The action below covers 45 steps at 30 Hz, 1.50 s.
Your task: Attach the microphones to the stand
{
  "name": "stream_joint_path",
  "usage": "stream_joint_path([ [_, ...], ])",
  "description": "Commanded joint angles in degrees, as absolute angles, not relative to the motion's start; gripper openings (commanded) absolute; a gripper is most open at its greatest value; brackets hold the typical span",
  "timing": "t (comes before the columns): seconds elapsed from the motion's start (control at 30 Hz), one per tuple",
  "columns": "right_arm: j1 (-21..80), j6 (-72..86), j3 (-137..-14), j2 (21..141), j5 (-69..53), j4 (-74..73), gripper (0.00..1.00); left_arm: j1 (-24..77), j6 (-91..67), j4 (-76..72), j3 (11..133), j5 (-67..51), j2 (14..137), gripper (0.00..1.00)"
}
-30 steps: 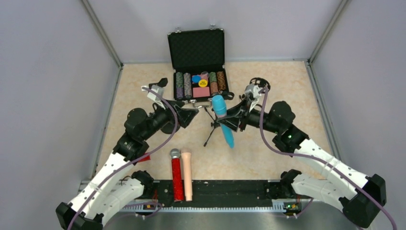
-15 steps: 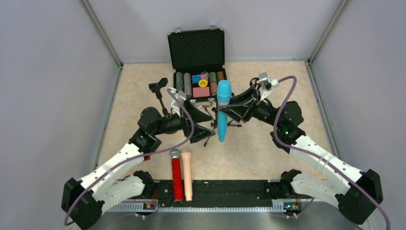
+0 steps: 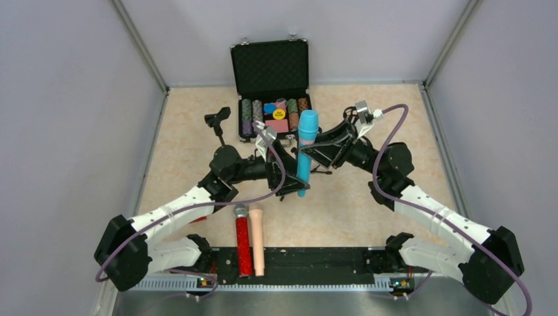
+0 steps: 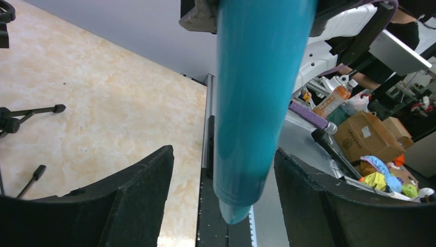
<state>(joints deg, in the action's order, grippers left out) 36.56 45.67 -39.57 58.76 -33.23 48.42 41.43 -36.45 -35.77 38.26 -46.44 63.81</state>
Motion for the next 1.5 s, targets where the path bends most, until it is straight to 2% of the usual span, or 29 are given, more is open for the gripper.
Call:
stream_joint_path([
  [0.0, 35.86, 47.28, -39.14, 58.88, -32.73, 53.88, 0.0, 41.75, -39.88, -47.26, 40.58, -46.67, 66.17, 0.7],
  [0.07, 35.86, 47.13, -39.03, 58.94, -32.65, 53.44, 0.0, 41.76, -40.15, -47.87, 41.07, -47.34, 66.91, 0.54],
  [0.1, 35.86, 47.04, -38.95, 58.89, -32.6, 53.29, 0.0, 41.75, -40.21, -47.94, 41.37, -47.87, 67.23, 0.39],
  [0.13, 35.82, 47.02, -38.86, 58.82, -32.56, 53.04, 0.0, 41.77, -40.33, -47.85, 41.66, -48.37, 67.5, 0.19],
  [0.17, 35.78, 46.87, -38.89, 58.67, -32.42, 52.61, 0.0, 41.79, -40.34, -47.51, 42.0, -48.64, 67.71, 0.08],
  [0.2, 35.77, 46.55, -38.85, 58.56, -32.28, 51.74, 0.0, 41.8, -40.15, -46.99, 42.25, -48.74, 67.71, 0.01],
  [0.27, 35.62, 45.16, -38.97, 58.2, -32.17, 49.84, 0.02, 41.8, -39.58, -46.37, 42.21, -48.53, 67.39, 0.0],
  [0.4, 34.97, 43.51, -38.93, 57.89, -33.63, 46.43, 0.54, 41.8, -37.64, -43.64, 41.43, -46.2, 65.39, 0.0],
  [0.47, 34.51, 43.46, -39.02, 57.9, -34.82, 44.98, 0.73, 41.8, -36.06, -40.68, 41.41, -44.43, 64.12, 0.0],
  [0.57, 33.6, 43.58, -38.96, 57.87, -37.02, 42.97, 0.9, 41.79, -33.18, -36.59, 41.77, -43.02, 62.65, 0.0],
  [0.63, 32.69, 43.93, -39.02, 57.94, -39.22, 42.33, 0.95, 41.77, -31.76, -33.92, 42.25, -43.02, 61.89, 0.0],
  [0.7, 31.57, 44.46, -39.26, 57.94, -41.88, 42.04, 0.99, 41.75, -30.83, -31.31, 42.69, -43.29, 61.41, 0.0],
  [0.93, 30.22, 43.85, -42.38, 58.14, -48.44, 38.71, 0.99, 41.75, -29.88, -28.69, 42.92, -43.84, 60.94, 0.0],
  [1.23, 30.25, 45.67, -44.24, 61.4, -48.81, 39.45, 0.99, 41.77, -30.54, -28.1, 43.2, -45.78, 62.76, 0.0],
  [1.47, 30.23, 47.31, -44.93, 64.42, -48.76, 42.18, 0.88, 41.76, -31.64, -28.88, 43.01, -47.36, 63.68, 0.0],
])
